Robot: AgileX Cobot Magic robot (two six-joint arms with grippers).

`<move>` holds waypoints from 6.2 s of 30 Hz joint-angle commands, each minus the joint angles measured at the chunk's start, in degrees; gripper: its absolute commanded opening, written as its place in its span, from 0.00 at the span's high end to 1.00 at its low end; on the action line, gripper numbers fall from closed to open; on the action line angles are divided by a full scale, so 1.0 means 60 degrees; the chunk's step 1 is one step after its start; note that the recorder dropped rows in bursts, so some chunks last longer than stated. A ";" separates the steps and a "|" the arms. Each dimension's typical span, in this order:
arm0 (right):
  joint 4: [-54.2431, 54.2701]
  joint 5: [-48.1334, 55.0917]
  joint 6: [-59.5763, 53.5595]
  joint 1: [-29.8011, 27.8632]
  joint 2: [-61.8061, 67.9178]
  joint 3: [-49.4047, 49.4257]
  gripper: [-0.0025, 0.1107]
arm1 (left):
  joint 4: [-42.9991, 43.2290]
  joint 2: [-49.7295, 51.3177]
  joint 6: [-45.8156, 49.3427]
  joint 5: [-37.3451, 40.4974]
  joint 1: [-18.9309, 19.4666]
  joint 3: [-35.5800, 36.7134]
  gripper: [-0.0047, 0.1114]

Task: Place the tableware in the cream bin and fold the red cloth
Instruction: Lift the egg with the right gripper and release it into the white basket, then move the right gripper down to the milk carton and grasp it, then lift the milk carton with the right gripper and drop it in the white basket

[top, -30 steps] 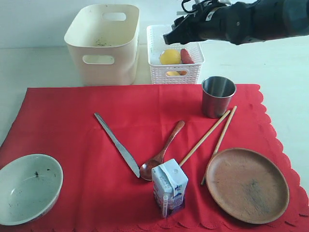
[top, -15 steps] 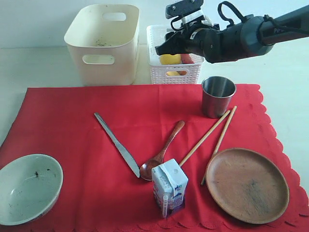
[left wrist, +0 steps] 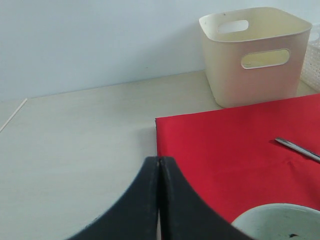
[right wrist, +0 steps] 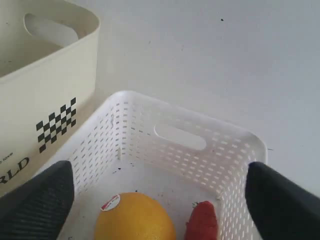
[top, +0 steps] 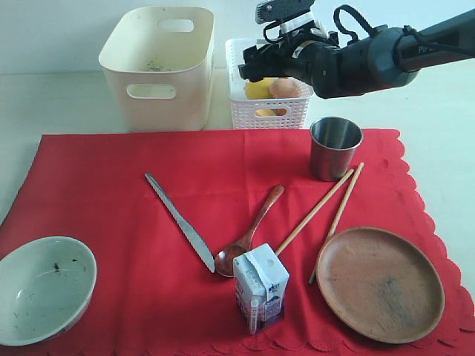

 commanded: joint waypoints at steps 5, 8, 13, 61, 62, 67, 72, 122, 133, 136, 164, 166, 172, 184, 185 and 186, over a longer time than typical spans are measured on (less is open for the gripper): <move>0.0007 0.0590 -0.0010 -0.0052 -0.0244 -0.0040 0.13 | 0.0000 -0.0066 -0.0054 -0.0058 0.0017 0.0033 0.96; 0.0007 0.1222 -0.0029 -0.0052 -0.0588 -0.0040 0.15 | 0.0000 -0.0066 -0.0054 -0.0058 0.0017 0.0033 0.96; 0.0007 0.2669 -0.0381 -0.0052 -0.1410 -0.0040 0.35 | 0.0000 -0.0066 -0.0054 -0.0058 0.0017 0.0033 0.96; 0.2695 0.8801 -0.0392 0.0019 -1.0799 0.4807 0.98 | 0.0000 -0.0066 -0.0054 -0.0058 0.0017 0.0033 0.96; 0.3011 0.8682 -0.0635 0.0075 -1.1058 0.5162 0.98 | 0.0000 -0.0066 -0.0054 -0.0058 0.0017 0.0033 0.96; 0.4709 0.7979 -0.2093 0.0815 -1.2094 0.7102 0.98 | 0.0000 -0.0066 -0.0054 -0.0058 0.0017 0.0033 0.96; 0.6171 0.6347 -0.3432 0.2188 -1.2150 0.9214 0.98 | 0.0000 -0.0066 -0.0054 -0.0058 0.0017 0.0033 0.96; 0.6702 0.1286 -0.3524 0.5851 -0.7364 1.0072 0.98 | 0.0000 -0.0066 -0.0054 -0.0058 0.0017 0.0033 0.96; 0.6660 0.1845 -0.3021 0.5851 -0.7364 0.8872 0.98 | 0.0000 -0.0066 -0.0054 -0.0058 0.0017 0.0033 0.96; 0.6645 0.1828 -0.3021 0.5851 -0.7364 0.8478 0.98 | 0.0000 -0.0066 -0.0054 -0.0058 0.0017 0.0033 0.96; 0.6641 0.0324 -0.4925 0.2407 -0.7075 0.5641 0.98 | 0.0000 -0.0066 -0.0054 -0.0058 0.0017 0.0033 0.96; 0.6641 0.0941 -0.5255 0.1893 -0.6731 0.5107 0.98 | 0.0000 -0.0066 -0.0054 -0.0058 0.0017 0.0033 0.96; 0.6641 0.1688 -0.5820 0.1011 -0.5122 0.3423 0.98 | 0.0000 -0.0066 -0.0054 -0.0058 0.0017 0.0033 0.96; 0.6641 0.1061 -0.5836 0.0355 -0.1660 -0.0138 0.98 | 0.0000 -0.0066 -0.0054 -0.0058 0.0017 0.0033 0.96; 0.6641 0.0971 -0.5836 0.0355 -0.1465 -0.0331 0.98 | 0.0000 -0.0066 -0.0054 -0.0058 0.0017 0.0033 0.96; 0.6641 0.0971 -0.5836 0.0355 -0.1202 -0.0614 0.98 | 0.0000 -0.0066 -0.0054 -0.0058 0.0017 0.0033 0.96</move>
